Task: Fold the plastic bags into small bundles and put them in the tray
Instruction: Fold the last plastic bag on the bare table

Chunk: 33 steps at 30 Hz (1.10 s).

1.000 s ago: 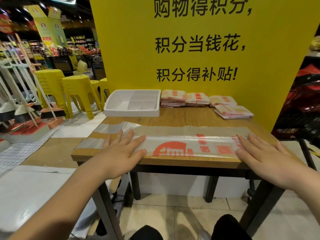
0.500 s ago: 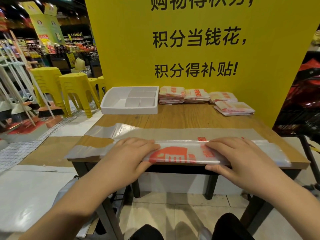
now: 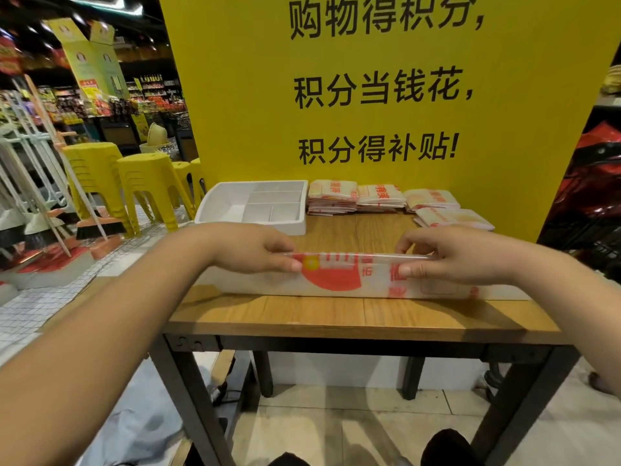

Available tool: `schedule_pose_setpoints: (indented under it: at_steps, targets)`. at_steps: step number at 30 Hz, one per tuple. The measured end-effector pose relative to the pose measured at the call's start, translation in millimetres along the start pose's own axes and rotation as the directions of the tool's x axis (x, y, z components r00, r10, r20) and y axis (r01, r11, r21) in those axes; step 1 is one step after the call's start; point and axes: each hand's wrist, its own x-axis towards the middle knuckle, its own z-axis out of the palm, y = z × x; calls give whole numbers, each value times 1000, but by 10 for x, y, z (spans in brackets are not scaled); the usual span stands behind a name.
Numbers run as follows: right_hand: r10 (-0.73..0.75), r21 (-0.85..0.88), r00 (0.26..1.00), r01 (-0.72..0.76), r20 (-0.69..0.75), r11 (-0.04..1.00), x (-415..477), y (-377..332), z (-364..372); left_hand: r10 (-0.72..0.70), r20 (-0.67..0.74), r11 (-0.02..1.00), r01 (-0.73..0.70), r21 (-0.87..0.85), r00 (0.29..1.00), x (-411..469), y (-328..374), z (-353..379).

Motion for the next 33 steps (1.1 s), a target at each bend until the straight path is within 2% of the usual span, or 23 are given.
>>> schedule_pose_setpoints:
  at_steps: [2,4,7,11,13,17,24,26,28,33]
  targets:
    - [30,2,1000,-30,-8,1000,98,9,-12,-16,-76,998,11,-68,997,129,-92,28]
    - [74,-73,996,-78,-54,994,186,41,40,-62,-154,992,44,-117,986,212,-196,136]
    - [136,-220,977,-170,-162,961,241,112,206,-84,-300,995,62,-83,950,238,-294,346]
    - [103,-210,949,-170,-299,963,255,180,432,-29,-474,999,19,-26,880,249,-362,588]
    - [73,-199,931,-152,-359,968,284,209,526,-30,-522,999,4,-52,852,275,-400,689]
    - [54,-115,882,-121,-468,986,342,246,598,-63,-574,992,-13,-127,816,337,-460,780]
    - [110,65,866,-89,-488,994,437,298,611,-74,-623,984,-45,-172,779,377,-436,743]
    - [88,112,857,-35,-508,993,437,291,642,-64,-622,990,-27,-135,781,380,-415,752]
    - [48,89,854,-2,-517,996,436,276,665,-53,-611,996,1,-86,790,384,-377,765]
    - [66,44,883,-52,-465,998,421,250,647,-53,-550,998,37,-40,833,360,-312,783]
